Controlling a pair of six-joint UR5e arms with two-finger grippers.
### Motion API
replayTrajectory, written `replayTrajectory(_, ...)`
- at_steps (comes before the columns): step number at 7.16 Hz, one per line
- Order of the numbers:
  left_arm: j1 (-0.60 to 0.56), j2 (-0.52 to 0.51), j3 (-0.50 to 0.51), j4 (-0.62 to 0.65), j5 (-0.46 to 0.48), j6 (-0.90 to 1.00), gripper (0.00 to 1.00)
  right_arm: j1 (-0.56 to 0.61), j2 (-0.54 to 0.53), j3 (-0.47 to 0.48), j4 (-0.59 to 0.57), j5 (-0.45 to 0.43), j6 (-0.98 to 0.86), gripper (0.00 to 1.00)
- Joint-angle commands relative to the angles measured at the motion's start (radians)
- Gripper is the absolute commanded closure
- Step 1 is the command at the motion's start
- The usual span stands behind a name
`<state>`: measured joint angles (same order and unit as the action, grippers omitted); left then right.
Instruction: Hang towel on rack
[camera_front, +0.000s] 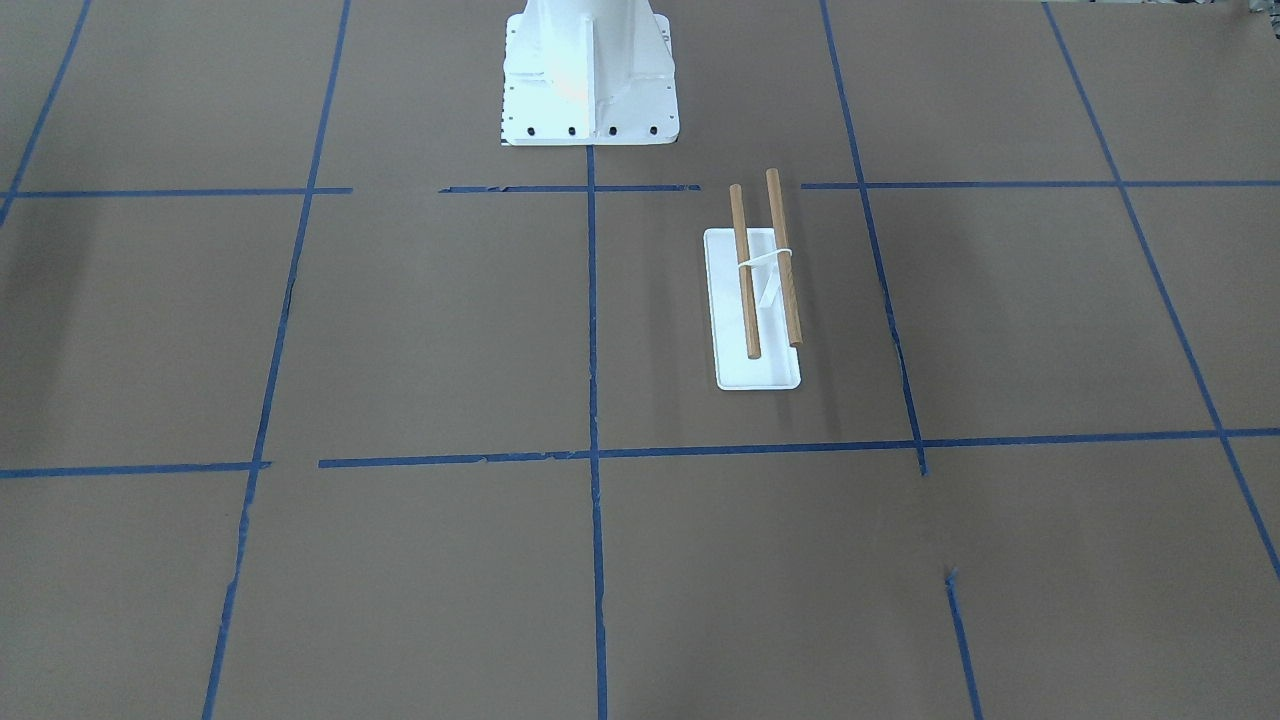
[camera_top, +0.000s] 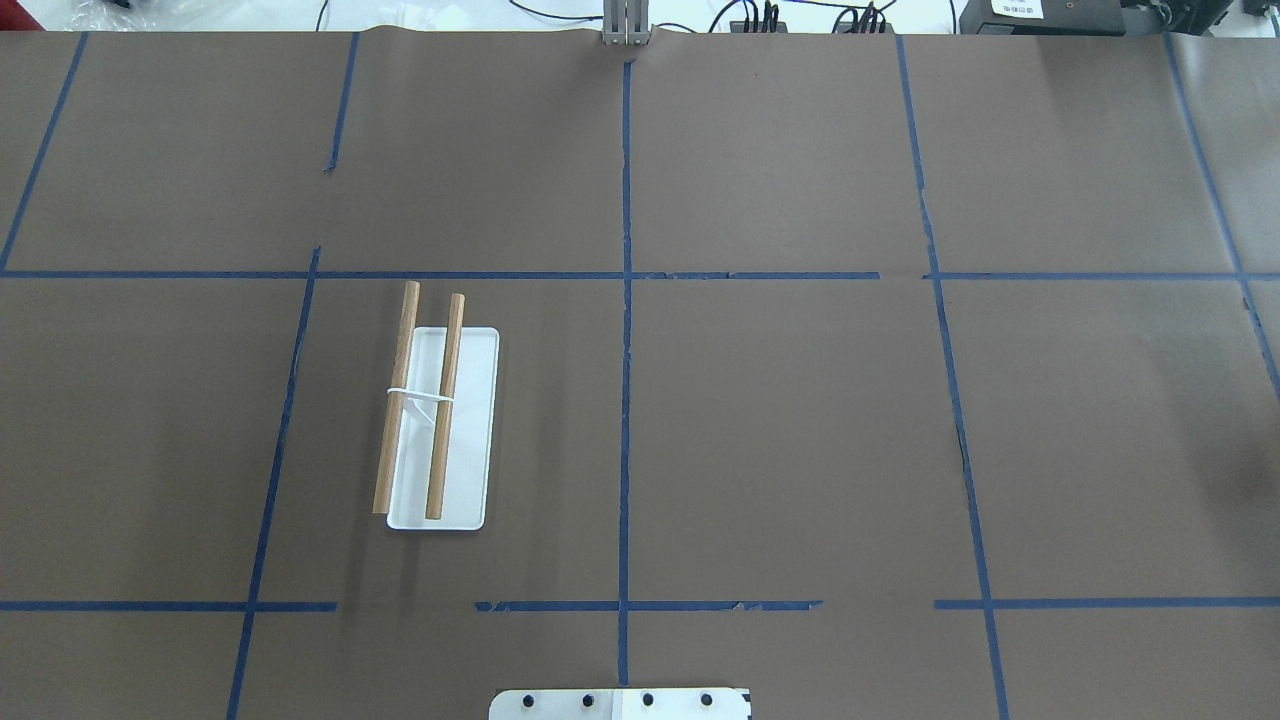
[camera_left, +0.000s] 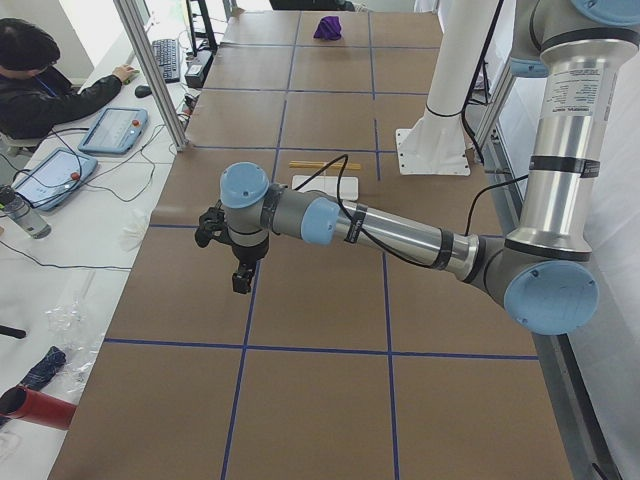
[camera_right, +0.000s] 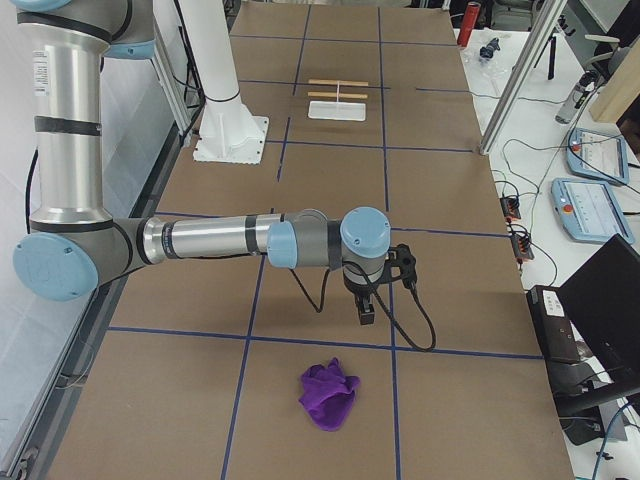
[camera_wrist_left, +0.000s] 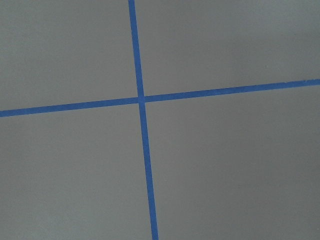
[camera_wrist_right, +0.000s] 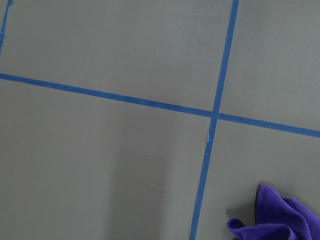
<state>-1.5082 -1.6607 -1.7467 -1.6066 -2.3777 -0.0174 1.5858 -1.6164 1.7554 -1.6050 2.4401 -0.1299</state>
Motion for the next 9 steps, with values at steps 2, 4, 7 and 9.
replayTrajectory(2, 0.0, 0.009, 0.039, -0.144, -0.003, 0.0, 0.0, -0.021, -0.058, -0.009, 0.069, -0.127, -0.248, 0.01)
replayTrajectory(4, 0.0, 0.009, 0.039, -0.144, -0.003, 0.002, 0.0, -0.023, -0.045, -0.167, 0.152, -0.173, -0.447, 0.01)
replayTrajectory(7, 0.0, 0.01, 0.038, -0.144, -0.005, 0.002, 0.0, -0.027, -0.046, -0.339, 0.31, -0.228, -0.494, 0.12)
replayTrajectory(9, 0.0, 0.01, 0.039, -0.144, -0.006, 0.002, 0.0, -0.044, -0.066, -0.361, 0.315, -0.277, -0.53, 0.22)
